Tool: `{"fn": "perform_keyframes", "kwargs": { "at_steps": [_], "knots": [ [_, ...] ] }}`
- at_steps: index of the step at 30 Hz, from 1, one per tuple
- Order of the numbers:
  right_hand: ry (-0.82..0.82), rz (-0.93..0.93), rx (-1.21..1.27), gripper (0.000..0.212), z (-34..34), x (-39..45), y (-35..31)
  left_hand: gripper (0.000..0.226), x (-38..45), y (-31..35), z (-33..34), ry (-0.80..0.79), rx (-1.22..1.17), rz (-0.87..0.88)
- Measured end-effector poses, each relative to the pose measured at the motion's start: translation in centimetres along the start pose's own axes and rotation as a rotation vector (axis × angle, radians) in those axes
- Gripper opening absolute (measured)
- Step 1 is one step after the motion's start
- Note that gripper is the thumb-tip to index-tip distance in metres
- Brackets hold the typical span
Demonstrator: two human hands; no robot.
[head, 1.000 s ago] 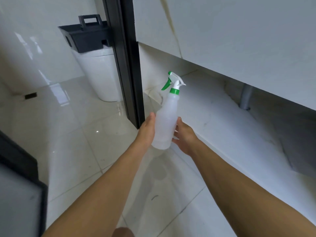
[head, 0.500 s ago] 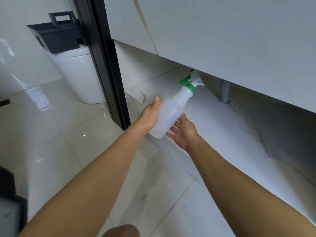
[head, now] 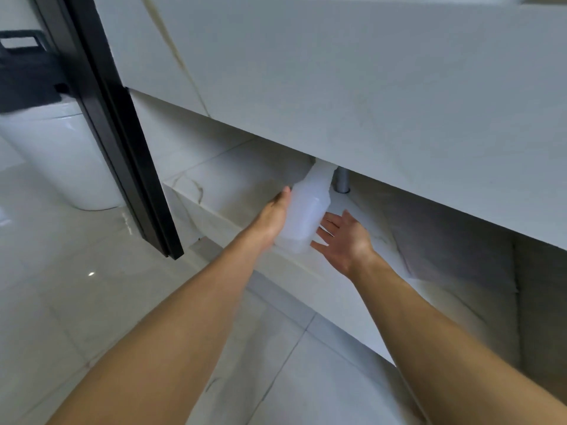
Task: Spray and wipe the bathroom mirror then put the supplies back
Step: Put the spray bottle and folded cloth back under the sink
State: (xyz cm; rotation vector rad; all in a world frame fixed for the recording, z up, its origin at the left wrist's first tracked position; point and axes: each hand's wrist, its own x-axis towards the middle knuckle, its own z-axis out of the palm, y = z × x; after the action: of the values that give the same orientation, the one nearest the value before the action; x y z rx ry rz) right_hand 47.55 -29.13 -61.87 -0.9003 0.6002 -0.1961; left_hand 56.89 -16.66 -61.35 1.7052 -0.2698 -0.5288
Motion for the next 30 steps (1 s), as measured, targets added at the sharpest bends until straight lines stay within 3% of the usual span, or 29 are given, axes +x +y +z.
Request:
{"fn": "perform_keyframes", "kwargs": {
  "at_steps": [2,6,12,18,24,30],
  "knots": [
    [-0.004,-0.004,-0.021,0.052,-0.6,-0.2,-0.3,0.066,0.2,0.1,1.0,0.010,0.018,0.026],
    [-0.018,-0.007,-0.058,0.047,-0.5,-0.4,-0.5,0.053,1.1,-0.4,1.2,0.015,0.052,0.092],
    [-0.050,-0.029,-0.136,0.036,0.3,-1.1,0.0,0.051,0.4,-1.3,0.2,0.048,0.099,0.156],
    [-0.023,-0.055,-0.121,0.043,0.0,-1.1,0.3,0.044,-0.8,-1.5,0.6,0.065,0.122,0.217],
    [-0.019,-0.140,-0.130,0.042,-2.4,-1.5,-0.6,0.059,-0.7,-1.1,3.4,-0.048,0.035,0.178],
    [0.044,-0.249,-0.078,0.031,-5.1,-2.2,-1.8,0.054,0.2,-0.2,7.0,-0.168,0.001,0.174]
  ]
}}
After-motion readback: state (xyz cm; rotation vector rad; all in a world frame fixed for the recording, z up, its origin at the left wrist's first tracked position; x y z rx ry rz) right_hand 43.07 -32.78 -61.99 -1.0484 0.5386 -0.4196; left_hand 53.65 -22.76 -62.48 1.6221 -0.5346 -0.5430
